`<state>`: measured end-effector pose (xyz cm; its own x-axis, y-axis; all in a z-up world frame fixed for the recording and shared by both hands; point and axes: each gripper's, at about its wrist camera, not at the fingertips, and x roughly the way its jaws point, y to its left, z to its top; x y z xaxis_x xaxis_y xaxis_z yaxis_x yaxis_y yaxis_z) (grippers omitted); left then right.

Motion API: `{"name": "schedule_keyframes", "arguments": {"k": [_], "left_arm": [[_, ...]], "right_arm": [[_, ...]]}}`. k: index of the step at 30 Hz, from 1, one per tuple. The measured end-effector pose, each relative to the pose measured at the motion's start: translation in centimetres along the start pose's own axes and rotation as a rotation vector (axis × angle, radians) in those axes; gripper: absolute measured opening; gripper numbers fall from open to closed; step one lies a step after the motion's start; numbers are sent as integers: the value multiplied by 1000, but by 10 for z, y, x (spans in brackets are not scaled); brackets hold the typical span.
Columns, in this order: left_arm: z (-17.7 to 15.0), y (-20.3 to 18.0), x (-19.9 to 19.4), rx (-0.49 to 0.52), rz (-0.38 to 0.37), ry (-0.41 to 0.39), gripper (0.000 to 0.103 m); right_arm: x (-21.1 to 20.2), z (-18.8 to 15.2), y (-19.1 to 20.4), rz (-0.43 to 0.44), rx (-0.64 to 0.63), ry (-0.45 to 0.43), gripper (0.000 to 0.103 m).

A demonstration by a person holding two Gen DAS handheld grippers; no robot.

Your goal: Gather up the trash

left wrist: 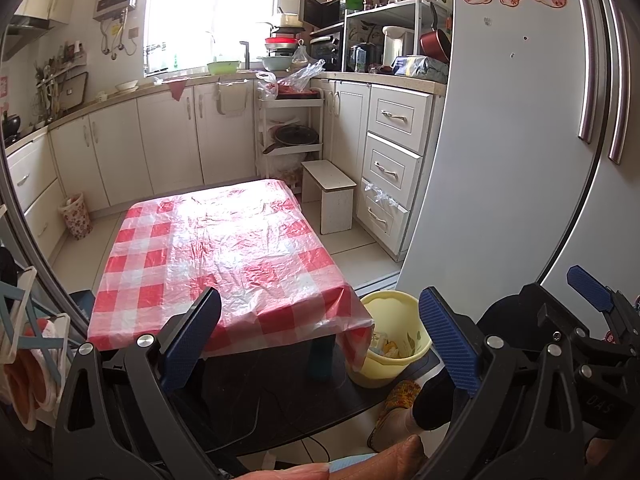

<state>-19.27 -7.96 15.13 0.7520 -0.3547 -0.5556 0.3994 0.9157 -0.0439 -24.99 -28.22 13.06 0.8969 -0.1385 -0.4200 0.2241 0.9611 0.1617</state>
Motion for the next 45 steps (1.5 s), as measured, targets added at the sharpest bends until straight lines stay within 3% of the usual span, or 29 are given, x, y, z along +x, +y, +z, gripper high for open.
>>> {"name": "schedule_keyframes", "arguments": {"k": [37, 45], "left_arm": [[-2, -3, -1, 10, -7, 8, 95], [-7, 7, 1, -26, -94, 8, 95]], "right_arm": [[-2, -6, -2, -7, 1, 12, 96], [-2, -8, -3, -2, 4, 12, 96]]}}
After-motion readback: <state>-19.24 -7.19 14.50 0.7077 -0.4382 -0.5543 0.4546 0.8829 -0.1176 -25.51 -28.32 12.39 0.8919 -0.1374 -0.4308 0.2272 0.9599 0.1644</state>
